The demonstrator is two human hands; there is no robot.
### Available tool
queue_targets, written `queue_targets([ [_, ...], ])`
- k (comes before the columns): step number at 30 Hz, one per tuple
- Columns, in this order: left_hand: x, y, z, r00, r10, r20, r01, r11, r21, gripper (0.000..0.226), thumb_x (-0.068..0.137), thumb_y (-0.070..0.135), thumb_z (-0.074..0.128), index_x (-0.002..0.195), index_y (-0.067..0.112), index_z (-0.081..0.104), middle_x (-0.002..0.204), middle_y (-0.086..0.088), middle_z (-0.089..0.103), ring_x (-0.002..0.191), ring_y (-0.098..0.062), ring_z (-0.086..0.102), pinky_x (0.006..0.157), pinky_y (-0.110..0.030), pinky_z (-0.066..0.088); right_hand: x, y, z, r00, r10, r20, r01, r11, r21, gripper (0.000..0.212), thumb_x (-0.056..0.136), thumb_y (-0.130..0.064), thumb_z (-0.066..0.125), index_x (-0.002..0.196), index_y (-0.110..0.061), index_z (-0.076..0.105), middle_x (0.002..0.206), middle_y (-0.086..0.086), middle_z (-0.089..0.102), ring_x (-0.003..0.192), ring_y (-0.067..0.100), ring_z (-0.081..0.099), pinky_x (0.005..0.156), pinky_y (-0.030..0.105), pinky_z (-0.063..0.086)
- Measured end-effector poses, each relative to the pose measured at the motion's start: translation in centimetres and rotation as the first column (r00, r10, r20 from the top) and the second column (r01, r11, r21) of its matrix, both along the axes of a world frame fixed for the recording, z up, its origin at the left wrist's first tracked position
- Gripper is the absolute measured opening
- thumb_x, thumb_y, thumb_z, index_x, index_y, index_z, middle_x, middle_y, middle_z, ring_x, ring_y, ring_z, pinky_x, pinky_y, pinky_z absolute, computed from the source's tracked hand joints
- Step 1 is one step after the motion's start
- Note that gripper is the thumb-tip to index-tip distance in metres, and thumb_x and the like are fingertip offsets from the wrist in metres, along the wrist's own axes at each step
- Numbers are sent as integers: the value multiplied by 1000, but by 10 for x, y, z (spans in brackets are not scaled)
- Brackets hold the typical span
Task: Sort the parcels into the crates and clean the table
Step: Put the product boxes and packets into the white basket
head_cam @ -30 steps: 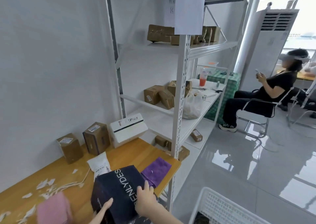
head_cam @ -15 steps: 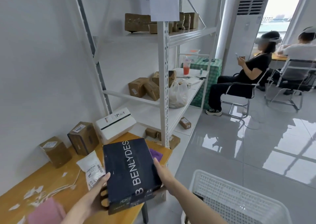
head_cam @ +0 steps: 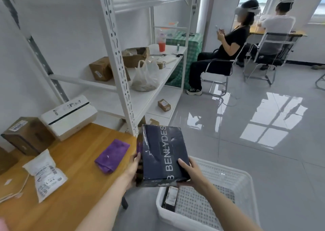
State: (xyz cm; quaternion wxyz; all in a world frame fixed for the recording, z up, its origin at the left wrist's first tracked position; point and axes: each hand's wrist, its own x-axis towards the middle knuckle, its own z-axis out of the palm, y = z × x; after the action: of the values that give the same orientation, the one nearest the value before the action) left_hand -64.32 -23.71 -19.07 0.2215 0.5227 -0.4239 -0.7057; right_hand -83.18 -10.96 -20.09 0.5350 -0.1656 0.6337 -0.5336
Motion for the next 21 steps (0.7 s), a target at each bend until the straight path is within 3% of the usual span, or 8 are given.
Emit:
queue_targets([
  [4, -80, 13, -29, 987, -37, 158, 47, 997, -64, 32, 104, 26, 27, 125, 11, 48, 123, -8, 57, 106, -25, 54, 93, -35, 43, -62, 24, -29, 998, -58, 23, 58, 998, 25, 33, 86, -31, 68, 117, -33, 54, 111, -7, 68, 93, 19, 69, 68, 41, 58],
  [7, -116, 15, -44, 969, -71, 236, 99, 989, -109, 30, 104, 21, 31, 120, 13, 55, 123, -12, 60, 107, -25, 56, 98, -39, 45, -86, 37, -45, 992, -113, 52, 110, 993, 48, 38, 85, -32, 69, 119, -31, 53, 118, -3, 65, 99, 22, 68, 71, 42, 58],
  [10, -172, 22, -64, 922, -67, 381, 143, 974, -174, 27, 101, 11, 38, 114, 7, 61, 111, -9, 63, 98, -23, 56, 83, -29, 43, -131, 54, -68, 983, -157, 93, 146, 982, 118, 39, 87, -31, 68, 122, -29, 52, 118, -3, 64, 101, 22, 66, 78, 46, 58],
  [12, -193, 27, -79, 883, -50, 467, 142, 976, -164, 21, 97, 9, 46, 110, 3, 62, 110, -12, 65, 99, -28, 58, 82, -31, 43, -148, 65, -80, 976, -182, 119, 162, 973, 163, 41, 85, -32, 70, 122, -29, 53, 117, -4, 65, 101, 21, 66, 76, 45, 58],
  [14, -207, 32, -95, 846, -28, 533, 115, 985, -130, 11, 94, 8, 52, 95, 4, 62, 103, -14, 67, 95, -30, 60, 82, -35, 47, -161, 71, -93, 968, -205, 143, 173, 963, 209, 50, 76, -35, 77, 120, -32, 53, 116, -7, 64, 99, 20, 67, 70, 41, 58],
  [16, -216, 31, -113, 810, -10, 587, 109, 985, -133, 17, 93, 7, 52, 78, 8, 57, 88, -13, 65, 85, -30, 60, 76, -36, 48, -170, 70, -109, 958, -230, 170, 182, 949, 258, 50, 77, -32, 76, 121, -31, 53, 116, -6, 65, 98, 22, 67, 67, 39, 56],
  [19, -226, 27, -144, 764, -18, 645, 150, 977, -151, 40, 94, 9, 50, 57, 14, 36, 55, -4, 40, 54, -21, 37, 51, -33, 29, -172, 66, -146, 928, -301, 220, 233, 929, 288, 54, 74, -19, 80, 121, -19, 54, 112, 2, 67, 98, 27, 66, 60, 34, 56],
  [21, -228, 23, -156, 753, -61, 655, 198, 971, -136, 41, 96, 8, 46, 56, 10, 37, 53, -8, 34, 51, -22, 32, 50, -32, 24, -171, 64, -156, 907, -354, 227, 282, 913, 296, 62, 65, -20, 80, 121, -15, 55, 115, 6, 66, 103, 31, 64, 63, 35, 56],
])
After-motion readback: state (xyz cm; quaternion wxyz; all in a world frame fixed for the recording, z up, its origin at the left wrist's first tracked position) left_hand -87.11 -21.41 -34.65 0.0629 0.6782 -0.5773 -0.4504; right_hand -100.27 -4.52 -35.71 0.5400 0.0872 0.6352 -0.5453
